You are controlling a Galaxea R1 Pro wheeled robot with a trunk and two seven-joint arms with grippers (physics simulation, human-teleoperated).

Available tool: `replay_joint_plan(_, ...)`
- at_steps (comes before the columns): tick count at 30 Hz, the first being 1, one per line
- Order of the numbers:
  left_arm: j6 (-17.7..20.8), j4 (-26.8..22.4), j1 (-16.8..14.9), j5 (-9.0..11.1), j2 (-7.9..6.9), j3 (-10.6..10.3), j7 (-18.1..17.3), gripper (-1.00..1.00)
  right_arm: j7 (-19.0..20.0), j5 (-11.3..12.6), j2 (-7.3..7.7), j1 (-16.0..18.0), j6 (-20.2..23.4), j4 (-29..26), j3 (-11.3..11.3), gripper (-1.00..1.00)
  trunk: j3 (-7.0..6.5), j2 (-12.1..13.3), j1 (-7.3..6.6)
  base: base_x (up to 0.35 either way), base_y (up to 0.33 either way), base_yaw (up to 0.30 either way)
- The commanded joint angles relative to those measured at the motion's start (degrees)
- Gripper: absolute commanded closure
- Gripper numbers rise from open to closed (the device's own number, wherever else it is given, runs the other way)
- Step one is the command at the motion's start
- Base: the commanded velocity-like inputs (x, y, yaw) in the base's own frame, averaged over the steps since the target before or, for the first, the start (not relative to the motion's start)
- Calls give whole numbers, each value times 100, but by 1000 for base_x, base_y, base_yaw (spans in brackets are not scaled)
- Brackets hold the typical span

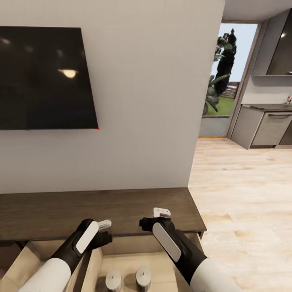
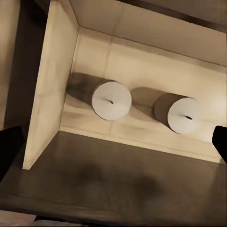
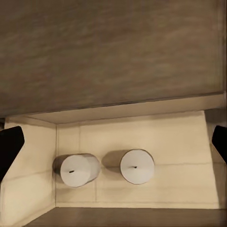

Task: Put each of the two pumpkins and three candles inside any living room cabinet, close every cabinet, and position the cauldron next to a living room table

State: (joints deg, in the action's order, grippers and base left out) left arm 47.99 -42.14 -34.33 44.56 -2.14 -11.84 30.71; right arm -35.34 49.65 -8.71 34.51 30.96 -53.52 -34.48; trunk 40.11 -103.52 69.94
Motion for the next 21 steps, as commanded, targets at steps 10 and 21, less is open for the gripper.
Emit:
replay_joint_plan(10,-550,361,48,-58,-2,-87,20,-100,10,-39,119,-308,-369,96,7,-100,-174,399,-221,0,0,0)
replay_joint_plan(21,-1665,1030,49,-441,42,-261,-20,-100,145,-31,262,-495,-1206,954,-14,-100,-372,841,-462,0,0,0)
